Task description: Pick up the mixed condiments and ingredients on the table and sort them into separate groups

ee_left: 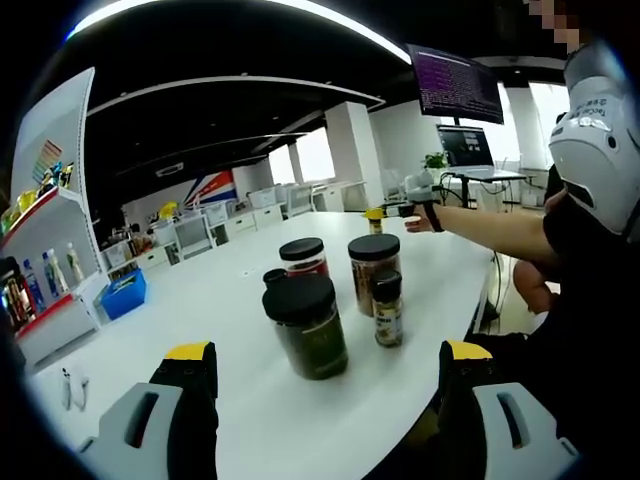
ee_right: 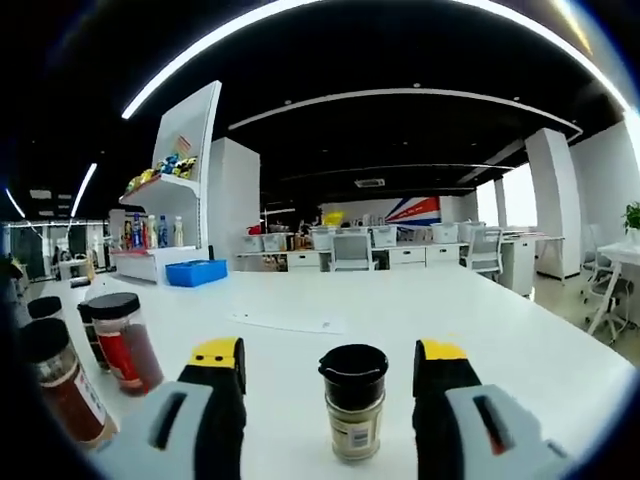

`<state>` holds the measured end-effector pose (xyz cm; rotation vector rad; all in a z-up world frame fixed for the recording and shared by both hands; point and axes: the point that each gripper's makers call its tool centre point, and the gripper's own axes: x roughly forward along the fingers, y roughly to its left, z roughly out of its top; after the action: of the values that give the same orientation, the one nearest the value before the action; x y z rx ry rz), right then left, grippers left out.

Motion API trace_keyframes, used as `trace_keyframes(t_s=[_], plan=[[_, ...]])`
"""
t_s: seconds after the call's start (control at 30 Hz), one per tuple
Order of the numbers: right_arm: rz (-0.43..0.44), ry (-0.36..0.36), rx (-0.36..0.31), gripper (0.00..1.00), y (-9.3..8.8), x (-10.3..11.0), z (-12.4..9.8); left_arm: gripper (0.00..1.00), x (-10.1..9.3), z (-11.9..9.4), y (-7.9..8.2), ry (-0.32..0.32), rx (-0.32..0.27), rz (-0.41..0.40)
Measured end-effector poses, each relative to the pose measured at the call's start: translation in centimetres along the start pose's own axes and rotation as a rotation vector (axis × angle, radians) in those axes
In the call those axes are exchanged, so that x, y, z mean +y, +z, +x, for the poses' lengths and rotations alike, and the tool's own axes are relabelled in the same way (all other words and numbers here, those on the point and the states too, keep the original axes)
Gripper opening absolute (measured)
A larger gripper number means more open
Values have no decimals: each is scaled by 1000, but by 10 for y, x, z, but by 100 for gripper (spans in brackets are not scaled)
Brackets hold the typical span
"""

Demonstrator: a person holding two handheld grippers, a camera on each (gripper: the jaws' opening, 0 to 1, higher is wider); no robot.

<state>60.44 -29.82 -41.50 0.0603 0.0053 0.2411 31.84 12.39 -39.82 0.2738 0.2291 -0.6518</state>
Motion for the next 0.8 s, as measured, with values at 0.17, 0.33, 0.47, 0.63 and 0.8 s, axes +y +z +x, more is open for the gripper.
trace_keyframes(t_s=[0.17, 0.33, 0.47, 0.63, 0.8], plan=[[34, 15, -58, 95, 25, 9, -13, 91, 1, 1, 0, 0, -1, -2], [65, 79, -73, 97, 51, 39, -35, 91, 1, 4, 1, -5, -8, -6], [38, 124, -62, 97, 64, 65, -57, 92, 3, 7, 3, -5, -17, -15], [42, 157, -64, 97, 75, 83, -88, 92, 5, 8, 5, 0, -30, -24], [49, 178, -81, 97, 79, 99, -127, 92, 6, 9, 6, -2, -37, -27]])
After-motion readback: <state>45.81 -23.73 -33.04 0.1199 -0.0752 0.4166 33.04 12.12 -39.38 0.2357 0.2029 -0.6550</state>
